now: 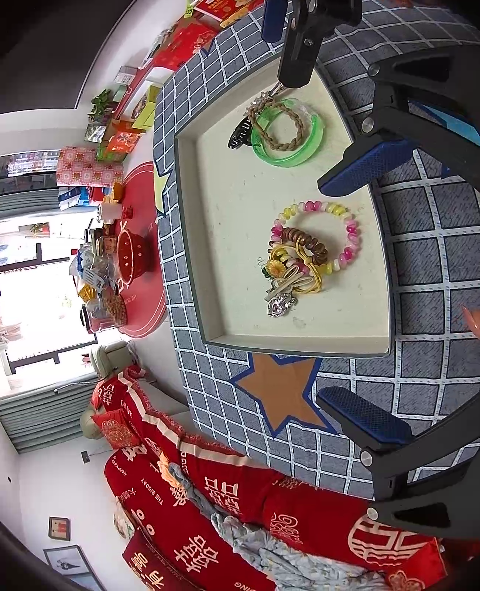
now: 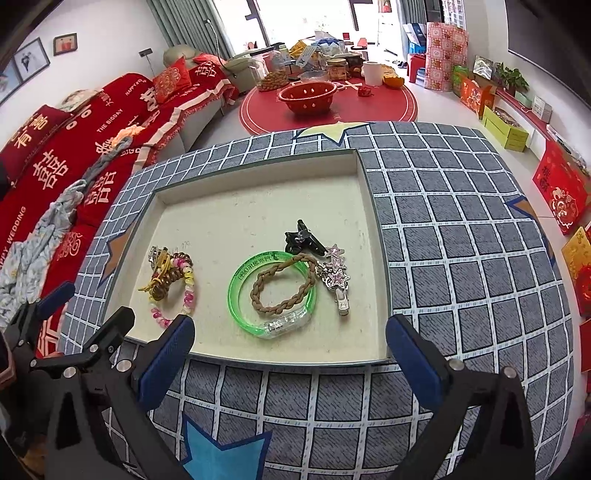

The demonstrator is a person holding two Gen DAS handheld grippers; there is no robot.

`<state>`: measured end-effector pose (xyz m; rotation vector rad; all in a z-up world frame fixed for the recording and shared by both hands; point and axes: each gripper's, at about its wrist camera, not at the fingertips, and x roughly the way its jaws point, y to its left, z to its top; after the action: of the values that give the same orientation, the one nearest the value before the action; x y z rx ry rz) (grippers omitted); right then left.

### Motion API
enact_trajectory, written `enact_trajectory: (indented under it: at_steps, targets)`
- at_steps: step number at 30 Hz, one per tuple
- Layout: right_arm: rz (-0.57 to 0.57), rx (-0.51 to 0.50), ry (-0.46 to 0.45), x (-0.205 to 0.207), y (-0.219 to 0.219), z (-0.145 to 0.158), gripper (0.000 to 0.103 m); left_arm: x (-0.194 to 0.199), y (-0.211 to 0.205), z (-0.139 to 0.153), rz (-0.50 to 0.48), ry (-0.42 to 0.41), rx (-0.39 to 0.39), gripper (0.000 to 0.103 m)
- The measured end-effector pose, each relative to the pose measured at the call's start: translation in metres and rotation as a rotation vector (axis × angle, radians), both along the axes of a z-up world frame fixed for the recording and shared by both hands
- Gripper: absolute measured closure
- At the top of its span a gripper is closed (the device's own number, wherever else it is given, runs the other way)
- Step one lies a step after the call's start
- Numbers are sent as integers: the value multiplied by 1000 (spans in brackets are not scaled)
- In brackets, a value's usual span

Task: Organize jewelry
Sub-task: 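Withdraw both tools back from the tray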

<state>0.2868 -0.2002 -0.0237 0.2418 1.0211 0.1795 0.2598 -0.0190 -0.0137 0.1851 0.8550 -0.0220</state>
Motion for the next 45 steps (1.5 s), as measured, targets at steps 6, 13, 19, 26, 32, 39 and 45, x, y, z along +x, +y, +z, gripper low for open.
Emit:
enact_trajectory:
  at_steps: [6,13,19,26,32,39,45]
  targets:
    - [2,4,44,1,-1,-1,0,-3,0,-1,-9,16,-7,0]
    - [10,-9,50,-6,1,-4,0,-13,0,-1,-26,30,-16,0]
    - [17,-21,42,-22,2,-4,0,-33,5,0,-24,28,-30,0]
    - [9,-8,33,-48,-2,-4,0,-65,13,-6,-1,44,-78,0]
    - [2,-17,18,-73,-3,-3,0,-95,15,-9,3,52,-89,0]
    - [-7,-45,-16,-107,-1,-1,0,-123,17,-3,32,47,-116,0]
    - [-7,-73,-45,-140,3,1,0,-152,20,0,42,32,-136,0]
